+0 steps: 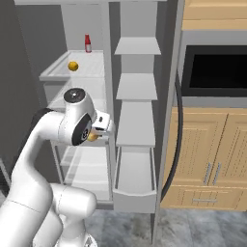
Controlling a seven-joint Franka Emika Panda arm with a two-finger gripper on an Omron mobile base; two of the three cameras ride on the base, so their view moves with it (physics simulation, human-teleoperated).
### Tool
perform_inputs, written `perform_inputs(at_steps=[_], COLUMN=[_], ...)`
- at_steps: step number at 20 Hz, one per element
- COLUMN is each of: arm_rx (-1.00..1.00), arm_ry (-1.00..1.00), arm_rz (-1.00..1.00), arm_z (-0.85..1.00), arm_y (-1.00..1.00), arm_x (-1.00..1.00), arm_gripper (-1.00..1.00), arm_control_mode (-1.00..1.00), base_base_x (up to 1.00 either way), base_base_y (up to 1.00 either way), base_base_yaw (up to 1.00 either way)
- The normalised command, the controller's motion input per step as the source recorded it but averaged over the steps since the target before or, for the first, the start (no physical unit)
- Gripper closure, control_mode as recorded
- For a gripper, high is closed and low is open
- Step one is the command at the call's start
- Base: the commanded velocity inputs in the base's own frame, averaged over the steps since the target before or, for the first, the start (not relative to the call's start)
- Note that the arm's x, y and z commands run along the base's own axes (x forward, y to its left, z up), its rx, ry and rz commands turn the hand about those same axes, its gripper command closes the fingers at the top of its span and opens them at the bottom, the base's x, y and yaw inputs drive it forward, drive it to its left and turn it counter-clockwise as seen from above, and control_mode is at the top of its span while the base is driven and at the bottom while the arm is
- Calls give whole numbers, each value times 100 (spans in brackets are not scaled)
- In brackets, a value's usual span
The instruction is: Take the lemon and mango from the fridge shelf and place them in the freezer drawer to begin freezing them.
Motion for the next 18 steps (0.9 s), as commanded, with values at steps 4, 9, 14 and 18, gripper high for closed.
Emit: perform_inputs(at_steps=[4,9,14,18], arm_rx=[0,0,0,0], arm_ry=[21,13,8,10], arm_rz=[-12,-11,-14,-16], arm_z=[-79,-74,-81,-66], arm_y=[-11,-4,-4,-10], arm_x=[61,40,28,27], arm_gripper=[100,100,100,100], arm_control_mode=[-100,-100,-100,-100], base_base_x=[0,0,0,0], base_base_y=[0,0,0,0], base_base_yaw=[0,0,0,0])
